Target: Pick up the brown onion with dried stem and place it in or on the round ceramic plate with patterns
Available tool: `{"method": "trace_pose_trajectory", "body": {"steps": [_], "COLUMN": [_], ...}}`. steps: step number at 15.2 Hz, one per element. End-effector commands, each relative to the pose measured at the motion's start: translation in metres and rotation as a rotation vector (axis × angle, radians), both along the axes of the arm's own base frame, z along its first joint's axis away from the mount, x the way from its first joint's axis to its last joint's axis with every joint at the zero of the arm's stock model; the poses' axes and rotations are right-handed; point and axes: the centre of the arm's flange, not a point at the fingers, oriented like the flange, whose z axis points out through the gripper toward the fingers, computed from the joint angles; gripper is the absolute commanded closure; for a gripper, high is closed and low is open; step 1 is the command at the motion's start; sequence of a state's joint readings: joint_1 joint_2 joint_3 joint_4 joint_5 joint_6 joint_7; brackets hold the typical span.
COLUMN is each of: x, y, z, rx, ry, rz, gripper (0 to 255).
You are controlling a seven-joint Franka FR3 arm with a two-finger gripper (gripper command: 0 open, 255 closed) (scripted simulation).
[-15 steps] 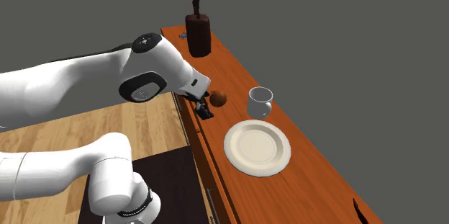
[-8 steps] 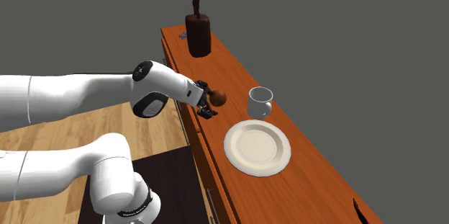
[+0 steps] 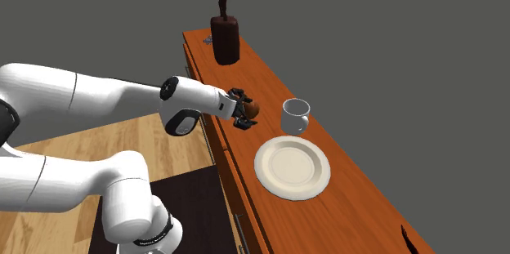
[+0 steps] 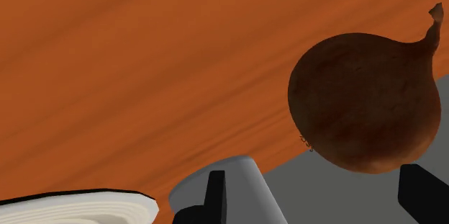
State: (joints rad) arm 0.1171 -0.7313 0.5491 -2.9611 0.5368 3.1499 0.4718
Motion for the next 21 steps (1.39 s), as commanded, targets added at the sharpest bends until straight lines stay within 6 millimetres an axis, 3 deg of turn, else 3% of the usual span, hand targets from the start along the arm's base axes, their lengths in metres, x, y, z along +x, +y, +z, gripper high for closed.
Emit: {"method": "trace_pose_trajectory", "body": {"steps": [1, 8, 9, 12, 13, 14, 15, 17, 18, 19, 21], "x": [0.004, 0.004, 0.004, 0.004, -0.005, 0.008, 0.004, 0.018, 0.011, 0.011, 0.028], "y": [-0.001, -0.001, 0.001, -0.012, -0.005, 0.000, -0.005, -0.007, -0.016, -0.016, -0.019], "z": [-0.021, -0.021, -0.023, -0.032, -0.036, -0.035, -0.038, -0.054, -0.012, -0.012, 0.023], "rx": [-0.023, -0.023, -0.023, -0.021, -0.025, -0.023, -0.024, -0.023, 0.028, 0.028, 0.095], "ry": [0.097, 0.097, 0.097, 0.097, 0.096, 0.096, 0.098, 0.098, -0.162, -0.162, 0.203], "rz": [0.004, 0.004, 0.004, 0.008, 0.003, 0.005, 0.007, 0.009, -0.013, -0.013, 0.067], "gripper": [0, 0, 255, 255, 255, 255, 255, 255, 255, 0, 0]}}
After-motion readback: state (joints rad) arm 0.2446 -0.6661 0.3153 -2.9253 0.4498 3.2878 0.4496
